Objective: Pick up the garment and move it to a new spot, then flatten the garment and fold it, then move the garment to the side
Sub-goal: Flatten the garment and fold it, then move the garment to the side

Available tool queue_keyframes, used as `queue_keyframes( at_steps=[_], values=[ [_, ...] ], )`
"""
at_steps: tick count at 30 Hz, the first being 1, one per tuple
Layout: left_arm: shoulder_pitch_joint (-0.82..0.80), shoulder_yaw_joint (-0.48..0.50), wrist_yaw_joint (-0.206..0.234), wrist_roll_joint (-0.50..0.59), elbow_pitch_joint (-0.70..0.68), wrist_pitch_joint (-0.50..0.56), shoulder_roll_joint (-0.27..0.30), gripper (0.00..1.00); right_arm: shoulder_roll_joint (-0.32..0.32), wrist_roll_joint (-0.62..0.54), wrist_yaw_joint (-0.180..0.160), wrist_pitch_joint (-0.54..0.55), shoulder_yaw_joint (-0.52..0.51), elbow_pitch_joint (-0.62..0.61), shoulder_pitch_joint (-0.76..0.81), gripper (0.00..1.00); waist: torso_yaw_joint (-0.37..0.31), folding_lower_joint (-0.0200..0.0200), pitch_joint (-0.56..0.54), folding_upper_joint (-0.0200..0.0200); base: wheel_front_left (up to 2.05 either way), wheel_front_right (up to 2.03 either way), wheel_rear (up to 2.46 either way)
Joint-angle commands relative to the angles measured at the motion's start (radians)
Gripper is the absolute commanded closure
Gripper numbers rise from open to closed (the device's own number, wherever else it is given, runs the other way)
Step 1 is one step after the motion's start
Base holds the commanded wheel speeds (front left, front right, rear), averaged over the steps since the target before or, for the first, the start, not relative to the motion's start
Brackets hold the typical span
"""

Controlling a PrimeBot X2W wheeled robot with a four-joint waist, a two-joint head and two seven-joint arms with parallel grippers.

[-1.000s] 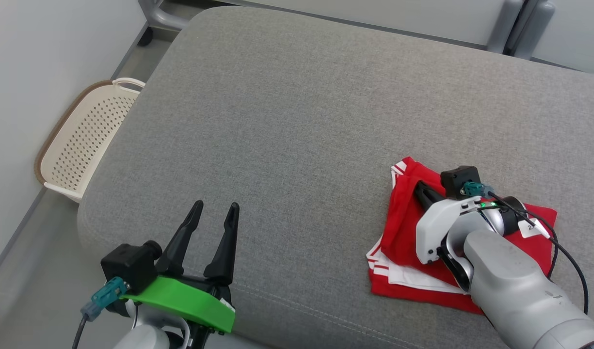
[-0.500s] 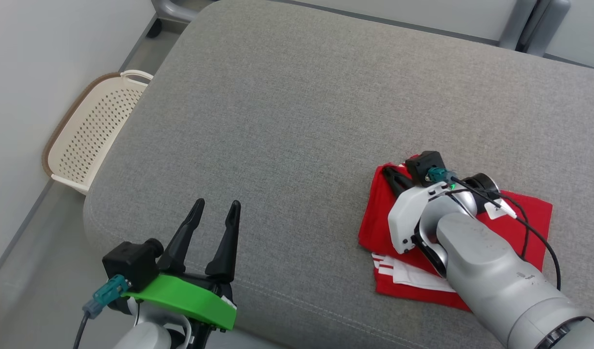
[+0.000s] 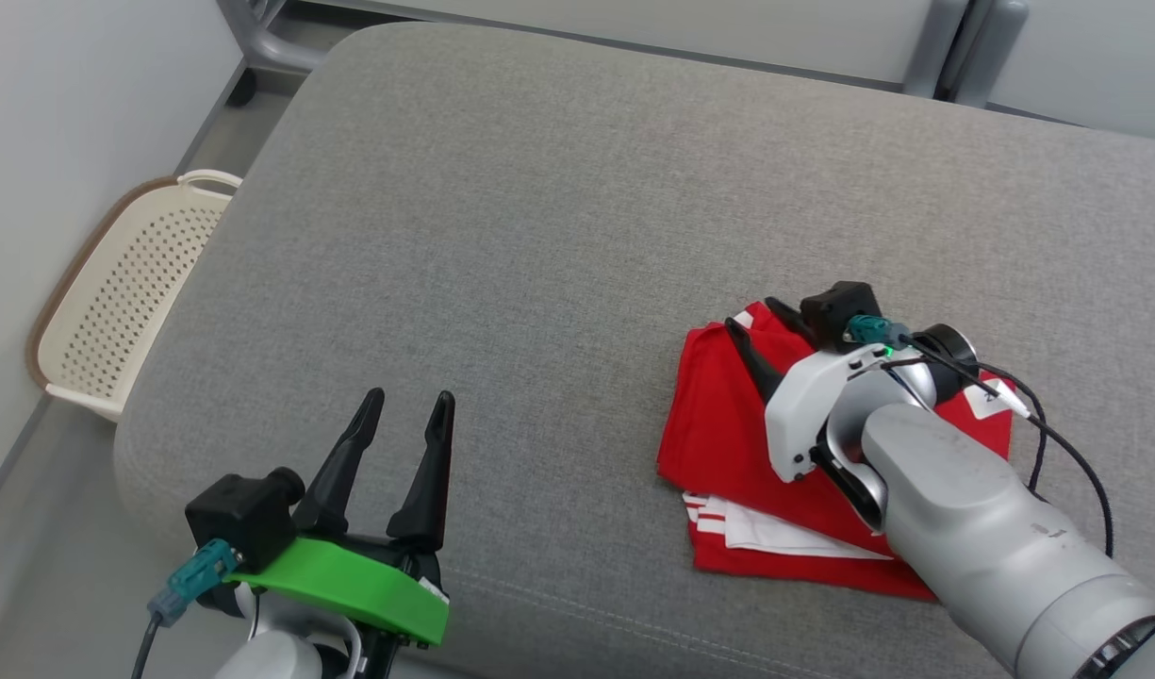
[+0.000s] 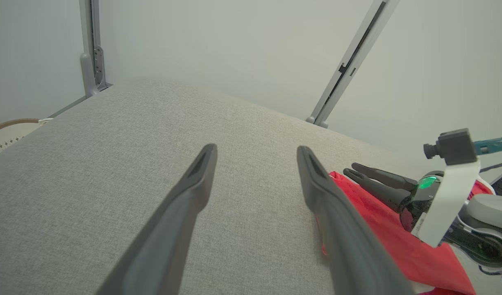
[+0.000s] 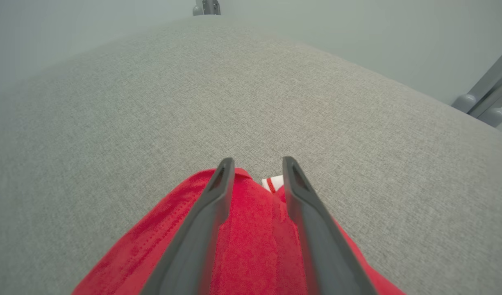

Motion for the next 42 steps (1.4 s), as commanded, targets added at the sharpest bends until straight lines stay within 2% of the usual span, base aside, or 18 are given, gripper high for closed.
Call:
queue_keyframes(
  at_steps=[1, 12, 20, 26, 33, 36, 42],
  values=[
    [0.01, 0.002, 0.008, -0.004, -0.004, 0.002, 0.009, 0.0, -0.027, 0.039, 0.0, -0.003, -0.001, -0.025, 0.017, 0.0, -0.034, 0.0, -0.02, 0.0, 0.0, 0.0, 0.0],
    [0.025, 0.0, 0.02, -0.005, -0.023, 0.013, 0.023, 0.0, -0.166, 0.187, 0.0, 0.021, -0.05, -0.107, 0.077, 0.0, -0.105, 0.0, -0.048, 0.0, 0.0, 0.0, 0.0],
    [0.04, 0.001, 0.029, -0.011, -0.029, 0.011, 0.028, 0.0, -0.27, 0.313, 0.0, 0.116, -0.07, -0.222, 0.188, 0.0, -0.141, 0.0, -0.06, 0.0, 0.0, 0.0, 0.0],
    [0.045, 0.001, 0.032, -0.014, -0.034, 0.01, 0.031, 0.0, -0.319, 0.412, 0.0, 0.231, -0.1, -0.31, 0.273, 0.0, -0.155, 0.0, -0.061, 0.0, 0.0, 0.0, 0.0],
    [0.032, -0.004, 0.022, -0.011, -0.032, 0.008, 0.023, 0.0, -0.322, 0.55, 0.0, 0.378, -0.182, -0.385, 0.344, 0.0, -0.137, 0.0, -0.048, 0.0, 0.0, 0.0, 0.0],
    [0.026, -0.005, 0.019, -0.011, -0.029, 0.007, 0.02, 0.0, -0.304, 0.598, 0.0, 0.421, -0.215, -0.388, 0.355, 0.0, -0.123, 0.0, -0.043, 0.0, 0.0, 0.0, 0.0],
    [0.02, -0.007, 0.016, -0.011, -0.022, 0.004, 0.017, 0.0, -0.247, 0.621, 0.0, 0.472, -0.238, -0.35, 0.334, 0.0, -0.097, 0.0, -0.037, 0.0, 0.0, 0.0, 0.0]
  ],
)
